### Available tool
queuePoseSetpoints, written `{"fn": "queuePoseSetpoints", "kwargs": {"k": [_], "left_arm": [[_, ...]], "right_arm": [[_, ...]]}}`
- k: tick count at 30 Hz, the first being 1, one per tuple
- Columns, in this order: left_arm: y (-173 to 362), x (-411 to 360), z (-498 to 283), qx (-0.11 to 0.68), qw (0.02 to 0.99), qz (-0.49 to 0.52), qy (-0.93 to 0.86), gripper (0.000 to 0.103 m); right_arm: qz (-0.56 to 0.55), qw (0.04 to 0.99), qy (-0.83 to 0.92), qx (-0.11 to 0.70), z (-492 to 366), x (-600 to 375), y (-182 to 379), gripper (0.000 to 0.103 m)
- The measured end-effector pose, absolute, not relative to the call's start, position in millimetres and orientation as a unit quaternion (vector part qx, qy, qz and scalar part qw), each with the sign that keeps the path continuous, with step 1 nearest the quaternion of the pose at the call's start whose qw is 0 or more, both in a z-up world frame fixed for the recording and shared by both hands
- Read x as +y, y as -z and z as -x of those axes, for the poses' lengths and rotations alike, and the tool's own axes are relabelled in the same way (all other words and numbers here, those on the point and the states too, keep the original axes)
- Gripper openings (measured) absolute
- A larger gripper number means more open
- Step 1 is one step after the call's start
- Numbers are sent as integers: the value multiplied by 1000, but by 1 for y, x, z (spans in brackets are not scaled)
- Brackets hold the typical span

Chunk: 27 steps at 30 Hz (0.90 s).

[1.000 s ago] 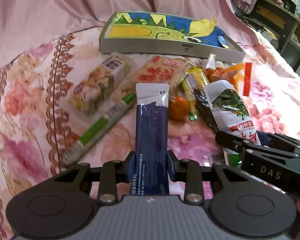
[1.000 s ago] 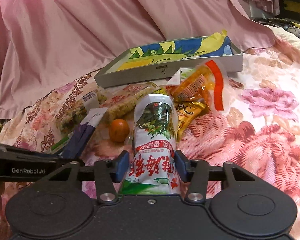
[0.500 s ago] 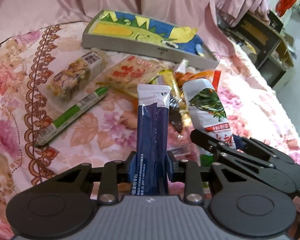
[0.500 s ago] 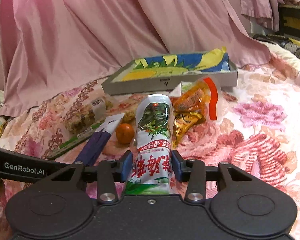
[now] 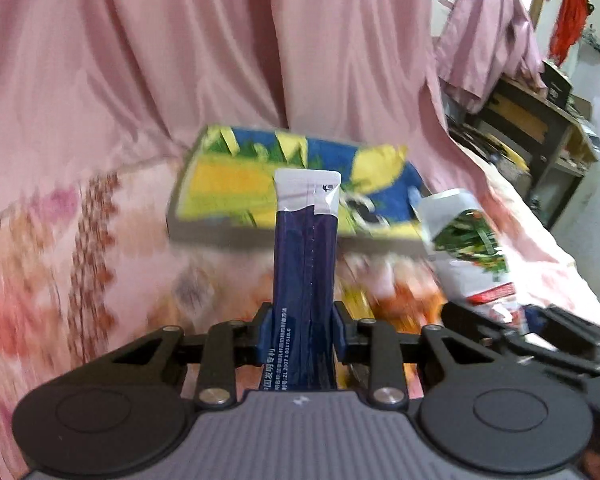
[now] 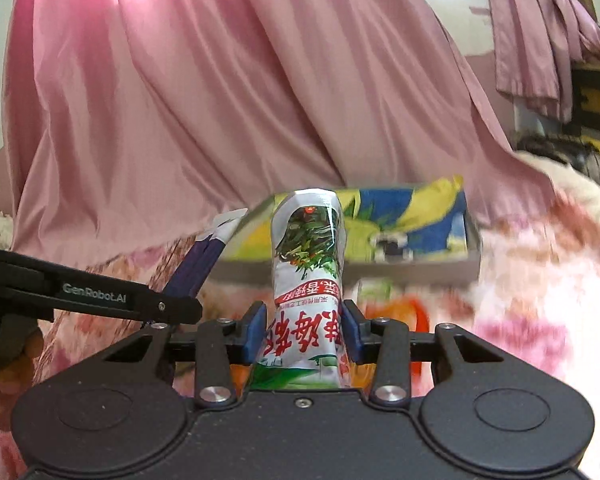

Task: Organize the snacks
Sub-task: 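Carry the blue stick pack with the left tool while the right tool carries the pouch into the tray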

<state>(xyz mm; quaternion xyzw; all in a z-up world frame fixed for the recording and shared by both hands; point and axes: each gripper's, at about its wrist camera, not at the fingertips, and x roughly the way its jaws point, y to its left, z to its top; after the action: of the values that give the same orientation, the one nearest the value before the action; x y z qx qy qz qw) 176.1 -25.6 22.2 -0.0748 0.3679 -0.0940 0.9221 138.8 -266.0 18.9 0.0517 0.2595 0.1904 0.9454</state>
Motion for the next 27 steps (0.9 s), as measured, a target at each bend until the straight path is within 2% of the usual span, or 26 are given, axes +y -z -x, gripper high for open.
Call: {"fn": "queuePoseSetpoints", "kwargs": {"k": [10, 18, 27], "left_arm": [[-23, -31, -275, 350, 931, 86, 57, 33], [-7, -42, -349, 353, 930, 92, 40, 33], [29, -52, -387, 398, 912, 99, 15, 33]], "right_arm": [[-73, 945, -193, 254, -271, -283, -46, 43], [-79, 938, -174, 291, -359, -289, -13, 43], [-76, 922, -163, 344, -395, -283, 30, 43]]}}
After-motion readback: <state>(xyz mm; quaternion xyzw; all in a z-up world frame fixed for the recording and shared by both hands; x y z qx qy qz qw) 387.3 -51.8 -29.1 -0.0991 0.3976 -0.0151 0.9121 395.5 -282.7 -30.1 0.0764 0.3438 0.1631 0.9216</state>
